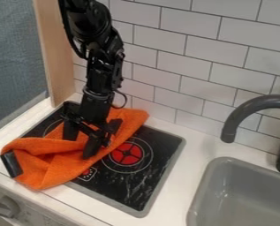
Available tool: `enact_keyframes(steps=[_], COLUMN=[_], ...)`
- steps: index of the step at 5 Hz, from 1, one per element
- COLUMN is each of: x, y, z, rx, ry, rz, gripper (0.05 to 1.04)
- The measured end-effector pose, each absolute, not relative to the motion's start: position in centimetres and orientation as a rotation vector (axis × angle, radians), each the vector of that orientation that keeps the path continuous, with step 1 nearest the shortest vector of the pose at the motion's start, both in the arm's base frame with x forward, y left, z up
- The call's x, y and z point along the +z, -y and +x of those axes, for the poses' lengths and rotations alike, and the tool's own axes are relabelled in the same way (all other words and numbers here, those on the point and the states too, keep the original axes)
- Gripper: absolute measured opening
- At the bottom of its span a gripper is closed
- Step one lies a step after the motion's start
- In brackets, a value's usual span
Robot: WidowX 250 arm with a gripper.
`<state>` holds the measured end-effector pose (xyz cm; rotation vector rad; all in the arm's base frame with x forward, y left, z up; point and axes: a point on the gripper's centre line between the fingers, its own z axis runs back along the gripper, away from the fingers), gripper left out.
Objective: Unfold the cloth from bottom right to top left.
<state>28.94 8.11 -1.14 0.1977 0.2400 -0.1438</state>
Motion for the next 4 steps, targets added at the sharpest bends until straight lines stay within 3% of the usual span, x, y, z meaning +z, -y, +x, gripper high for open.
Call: enact_keyframes(steps=[1,2,3,4], x=[-1.2,-1.2,-1.2,0.0], y=[-8.2,-8.4,-8.9,-10.6], z=[28.8,28.7,28.2,28.1], rx=[-0.145,-0.140,-0.130,-0.070], ry=[-0.241,-0.245,-0.262,-0.247], rz=[0.196,0.184,0.155,0.134], gripper=[0.318,0.123,0.047,0.047])
